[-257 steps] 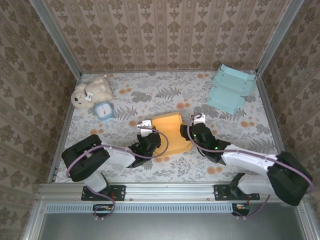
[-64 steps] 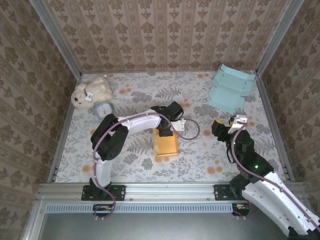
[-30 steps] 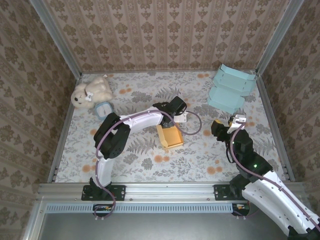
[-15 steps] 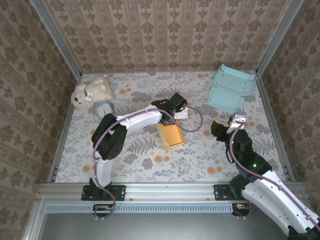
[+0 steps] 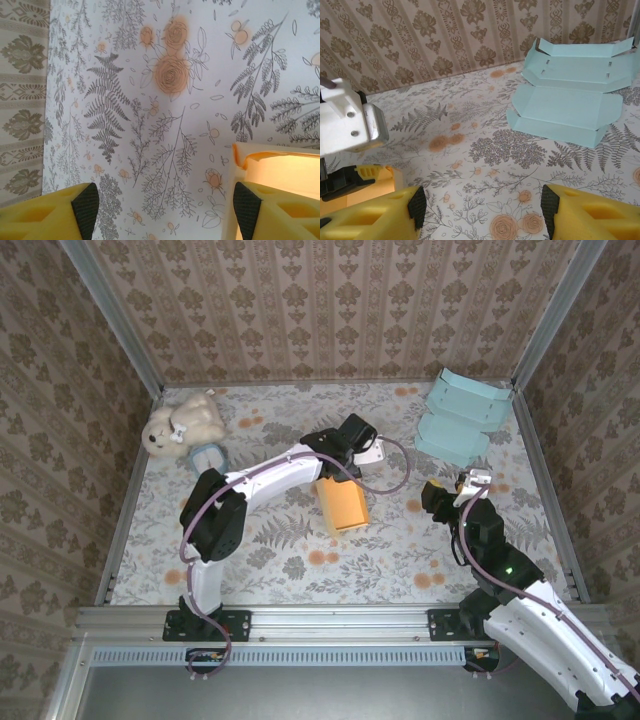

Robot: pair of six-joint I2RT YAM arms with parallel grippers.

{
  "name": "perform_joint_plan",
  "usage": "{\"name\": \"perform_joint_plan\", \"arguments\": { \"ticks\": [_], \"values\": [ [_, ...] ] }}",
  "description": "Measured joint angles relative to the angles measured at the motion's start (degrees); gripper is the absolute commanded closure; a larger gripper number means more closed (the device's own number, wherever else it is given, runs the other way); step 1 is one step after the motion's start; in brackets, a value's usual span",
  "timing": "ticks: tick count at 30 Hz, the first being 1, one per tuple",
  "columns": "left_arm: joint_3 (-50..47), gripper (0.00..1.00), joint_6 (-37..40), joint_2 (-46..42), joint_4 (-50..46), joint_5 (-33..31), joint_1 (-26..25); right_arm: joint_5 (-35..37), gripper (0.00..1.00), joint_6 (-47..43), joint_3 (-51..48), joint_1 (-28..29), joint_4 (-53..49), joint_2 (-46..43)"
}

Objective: Fold the paper box

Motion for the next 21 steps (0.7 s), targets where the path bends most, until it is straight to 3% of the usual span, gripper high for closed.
{"name": "perform_joint_plan", "arguments": {
  "ticks": [10,21],
  "values": [
    [3.9,0.20,-0.8,-0.3,-1.3,1.0,0.0,-0.2,0.35,0.2,0.0,0.0,0.0,0.4],
    [3.7,0.16,1.6,-0.5,-2.0,-2.7,0.7,-1.1,0.35,0.2,0.0,0.0,0.1,0.5]
  ]
}}
